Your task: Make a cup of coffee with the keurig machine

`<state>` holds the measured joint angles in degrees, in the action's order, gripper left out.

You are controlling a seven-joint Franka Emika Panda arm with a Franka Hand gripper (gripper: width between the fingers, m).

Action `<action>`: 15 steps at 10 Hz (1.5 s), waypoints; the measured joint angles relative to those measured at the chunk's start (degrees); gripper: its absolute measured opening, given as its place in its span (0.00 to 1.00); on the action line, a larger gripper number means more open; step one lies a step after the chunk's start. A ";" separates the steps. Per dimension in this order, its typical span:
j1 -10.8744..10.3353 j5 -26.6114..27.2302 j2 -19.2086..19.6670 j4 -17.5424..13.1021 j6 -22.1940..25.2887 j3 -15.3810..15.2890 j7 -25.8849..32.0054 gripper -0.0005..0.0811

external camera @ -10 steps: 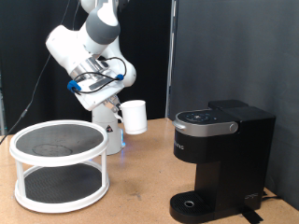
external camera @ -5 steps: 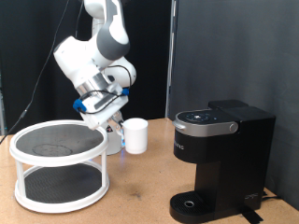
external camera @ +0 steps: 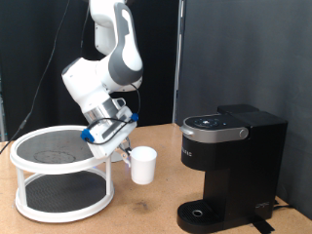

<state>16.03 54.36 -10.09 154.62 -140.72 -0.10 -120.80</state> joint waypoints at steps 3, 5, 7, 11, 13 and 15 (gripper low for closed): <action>-1.31 3.29 5.17 -3.35 -2.09 -1.80 2.93 0.01; -2.45 4.94 8.06 -5.70 -3.85 -3.85 3.24 0.01; -3.79 7.30 10.62 -7.99 -5.62 -6.13 3.79 0.01; -5.93 11.35 13.68 -10.62 -8.52 -10.24 5.54 0.01; -6.49 13.36 14.50 -11.20 -9.75 -11.95 6.87 0.01; -6.86 13.53 15.24 -11.36 -11.02 -13.30 6.88 0.01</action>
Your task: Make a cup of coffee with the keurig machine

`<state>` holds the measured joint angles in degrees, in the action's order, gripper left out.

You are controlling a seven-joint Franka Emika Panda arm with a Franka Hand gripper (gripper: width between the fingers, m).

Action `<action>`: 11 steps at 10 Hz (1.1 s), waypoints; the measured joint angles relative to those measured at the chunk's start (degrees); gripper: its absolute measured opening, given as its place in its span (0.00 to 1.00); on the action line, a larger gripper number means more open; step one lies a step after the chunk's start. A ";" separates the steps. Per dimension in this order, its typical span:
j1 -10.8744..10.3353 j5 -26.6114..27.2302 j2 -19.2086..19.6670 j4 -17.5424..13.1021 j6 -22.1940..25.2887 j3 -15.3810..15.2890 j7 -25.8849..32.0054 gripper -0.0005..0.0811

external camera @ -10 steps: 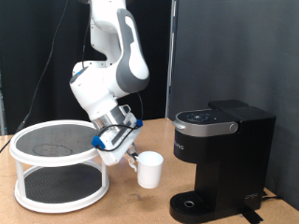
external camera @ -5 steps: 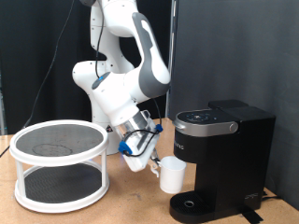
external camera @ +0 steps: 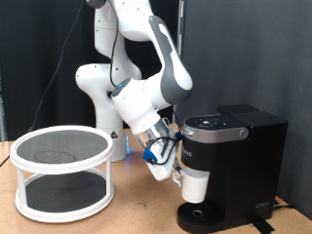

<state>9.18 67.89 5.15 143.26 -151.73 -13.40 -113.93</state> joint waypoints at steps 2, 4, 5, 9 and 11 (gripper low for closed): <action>-0.20 0.23 1.28 0.00 -1.61 -1.10 0.00 0.01; -0.25 2.21 2.56 -0.10 -3.32 -2.11 0.92 0.01; -0.26 3.44 3.10 -0.21 -4.16 -2.54 1.64 0.01; -0.26 5.99 5.24 -1.28 -5.61 -3.28 3.65 0.13; -0.25 6.03 5.79 -1.54 -5.77 -3.30 3.71 0.35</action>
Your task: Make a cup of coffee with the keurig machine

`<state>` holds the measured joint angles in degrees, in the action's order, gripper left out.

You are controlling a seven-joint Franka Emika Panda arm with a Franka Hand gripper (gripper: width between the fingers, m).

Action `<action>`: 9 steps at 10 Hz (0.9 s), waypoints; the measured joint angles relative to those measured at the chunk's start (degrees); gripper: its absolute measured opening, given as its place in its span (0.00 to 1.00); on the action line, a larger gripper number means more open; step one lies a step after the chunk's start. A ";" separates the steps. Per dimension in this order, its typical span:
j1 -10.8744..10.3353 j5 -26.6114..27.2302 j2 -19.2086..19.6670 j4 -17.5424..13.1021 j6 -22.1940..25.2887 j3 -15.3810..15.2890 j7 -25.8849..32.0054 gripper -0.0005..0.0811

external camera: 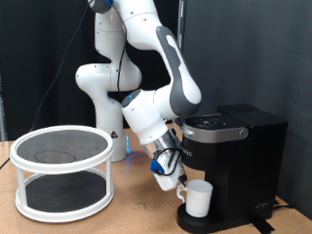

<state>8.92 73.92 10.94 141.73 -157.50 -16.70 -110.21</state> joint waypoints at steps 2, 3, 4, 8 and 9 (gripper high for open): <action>0.16 -0.01 0.00 0.09 0.21 0.01 0.27 0.58; 0.39 -0.03 -0.14 0.43 0.67 0.10 0.89 0.74; 0.87 -0.60 -0.82 1.22 2.30 0.38 1.32 0.74; 4.21 -4.49 -7.68 6.86 11.98 2.69 4.03 0.90; 4.91 -3.98 -9.49 8.28 12.89 3.17 5.21 0.90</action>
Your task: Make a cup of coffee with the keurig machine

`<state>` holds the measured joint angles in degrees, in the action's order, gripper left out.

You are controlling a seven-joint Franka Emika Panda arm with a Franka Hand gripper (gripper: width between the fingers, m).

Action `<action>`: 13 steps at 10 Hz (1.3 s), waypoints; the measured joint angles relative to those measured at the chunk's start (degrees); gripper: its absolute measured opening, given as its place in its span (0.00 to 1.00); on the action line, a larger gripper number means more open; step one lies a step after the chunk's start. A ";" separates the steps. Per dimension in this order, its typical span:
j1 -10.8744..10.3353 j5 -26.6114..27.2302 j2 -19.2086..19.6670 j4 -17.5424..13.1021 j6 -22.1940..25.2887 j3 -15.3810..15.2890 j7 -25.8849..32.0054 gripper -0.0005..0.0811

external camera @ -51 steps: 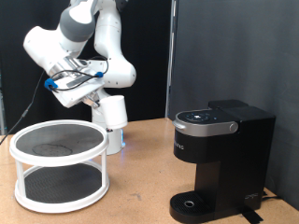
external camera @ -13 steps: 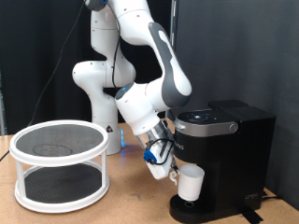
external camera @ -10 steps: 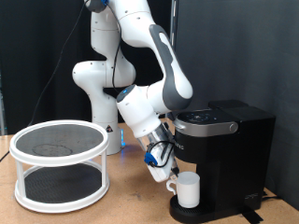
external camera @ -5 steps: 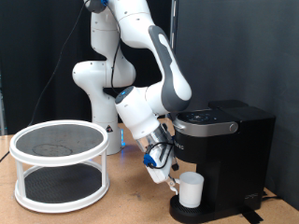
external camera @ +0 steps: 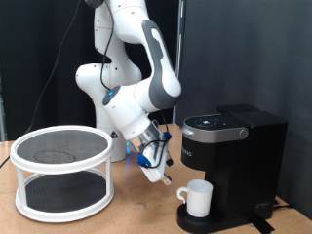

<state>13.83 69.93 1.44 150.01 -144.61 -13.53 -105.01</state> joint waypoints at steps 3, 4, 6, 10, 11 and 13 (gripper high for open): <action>0.84 1.43 -3.90 2.94 0.36 0.77 0.27 0.91; 0.84 1.99 -4.07 2.91 2.00 0.77 0.16 0.91; 0.67 4.56 -6.85 2.99 6.27 0.73 0.77 0.91; 0.71 2.48 -16.02 5.06 11.03 0.76 -5.69 0.91; 0.72 1.16 -18.43 5.47 12.96 0.90 -7.90 0.91; 0.73 0.96 -23.04 5.93 16.42 1.36 -10.35 0.91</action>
<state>14.56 70.89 -21.60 155.94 -128.19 -12.17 -115.35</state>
